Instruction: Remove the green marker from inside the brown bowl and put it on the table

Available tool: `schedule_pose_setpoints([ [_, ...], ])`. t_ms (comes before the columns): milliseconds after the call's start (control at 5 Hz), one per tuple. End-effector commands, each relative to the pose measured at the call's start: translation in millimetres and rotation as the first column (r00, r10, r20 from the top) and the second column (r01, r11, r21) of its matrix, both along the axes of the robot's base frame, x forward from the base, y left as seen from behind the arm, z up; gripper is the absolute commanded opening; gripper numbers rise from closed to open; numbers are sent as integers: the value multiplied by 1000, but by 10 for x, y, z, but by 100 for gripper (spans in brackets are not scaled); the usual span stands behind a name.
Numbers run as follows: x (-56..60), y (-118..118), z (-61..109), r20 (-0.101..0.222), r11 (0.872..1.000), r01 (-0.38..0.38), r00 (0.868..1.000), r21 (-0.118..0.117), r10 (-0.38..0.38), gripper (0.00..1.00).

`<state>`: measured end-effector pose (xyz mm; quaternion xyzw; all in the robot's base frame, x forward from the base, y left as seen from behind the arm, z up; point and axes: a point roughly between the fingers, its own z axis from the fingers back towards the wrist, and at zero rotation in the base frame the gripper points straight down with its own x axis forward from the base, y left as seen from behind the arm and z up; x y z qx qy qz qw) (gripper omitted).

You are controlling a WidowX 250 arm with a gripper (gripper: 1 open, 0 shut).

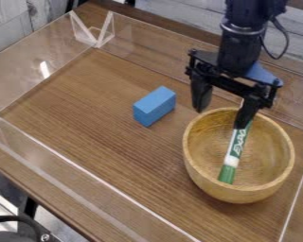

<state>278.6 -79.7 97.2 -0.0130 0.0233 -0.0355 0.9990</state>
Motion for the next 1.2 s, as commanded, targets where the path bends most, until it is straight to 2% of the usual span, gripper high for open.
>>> schedule_pose_setpoints([
  [0,51,-76,131,70,1000,7,998,-21,-5,100],
  [600,89,-163,-32,90,999,17,996,-31,-14,100],
  [1000,126,-193,-145,121,999,22,992,-37,-17,100],
])
